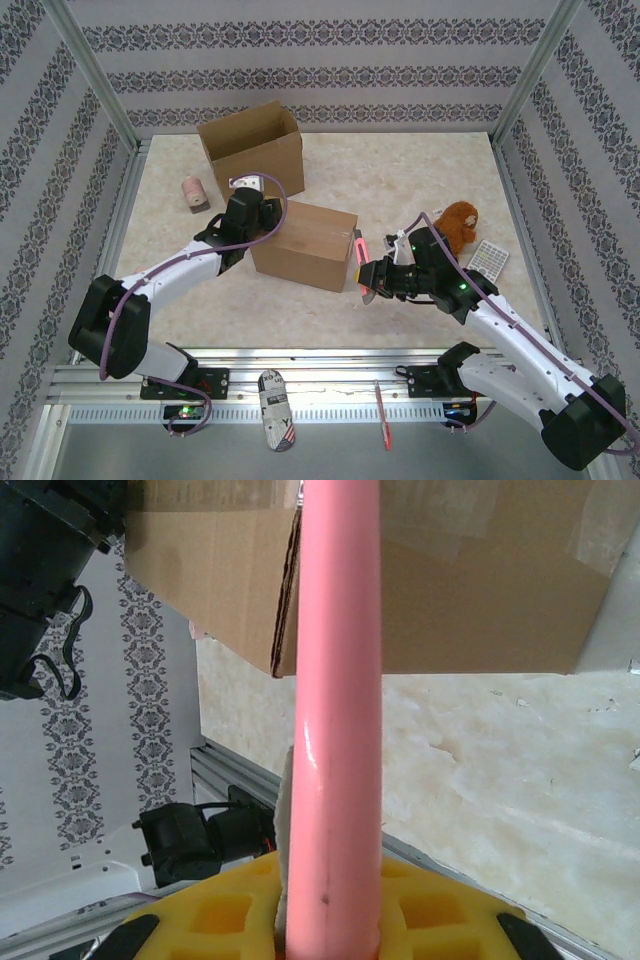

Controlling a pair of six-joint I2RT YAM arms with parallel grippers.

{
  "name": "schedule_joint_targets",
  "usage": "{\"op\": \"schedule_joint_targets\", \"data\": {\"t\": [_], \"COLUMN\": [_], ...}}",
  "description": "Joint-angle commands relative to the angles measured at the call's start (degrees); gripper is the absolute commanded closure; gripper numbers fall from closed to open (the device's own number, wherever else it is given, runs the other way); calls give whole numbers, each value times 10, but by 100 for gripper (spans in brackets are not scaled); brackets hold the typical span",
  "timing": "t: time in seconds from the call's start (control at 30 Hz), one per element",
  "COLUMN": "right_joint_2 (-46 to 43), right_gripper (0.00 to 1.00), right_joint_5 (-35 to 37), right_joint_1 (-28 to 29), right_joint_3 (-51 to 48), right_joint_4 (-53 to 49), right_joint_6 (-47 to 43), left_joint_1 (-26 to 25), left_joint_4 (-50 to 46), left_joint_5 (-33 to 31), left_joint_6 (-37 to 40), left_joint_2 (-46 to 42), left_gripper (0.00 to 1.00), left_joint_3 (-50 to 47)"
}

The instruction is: Unpack the express box

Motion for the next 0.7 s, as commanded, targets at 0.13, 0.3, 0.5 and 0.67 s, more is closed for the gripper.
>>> {"op": "schedule_joint_targets", "data": {"t": [0.13, 0.3, 0.5, 0.67], "right_joint_2": [0, -4, -21, -30], "right_gripper": [100, 100, 100, 100], "right_joint_5": [-71, -72, -68, -70], "right_joint_1": [26, 36, 45, 50], "right_joint_3": [-6, -4, -12, -21], "right_joint_4": [-24, -26, -24, -14], "right_joint_6": [5, 10, 21, 31], "left_joint_1": [-16, -17, -18, -18], "left_joint_4": [-268, -271, -270, -269], "left_joint_5": [21, 19, 19, 20], "left_joint_6": [-64, -66, -66, -65], "left_joint_2": [117, 118, 120, 120], "left_gripper": [55, 55, 55, 55], "left_joint_3": [-70, -69, -69, -69]}}
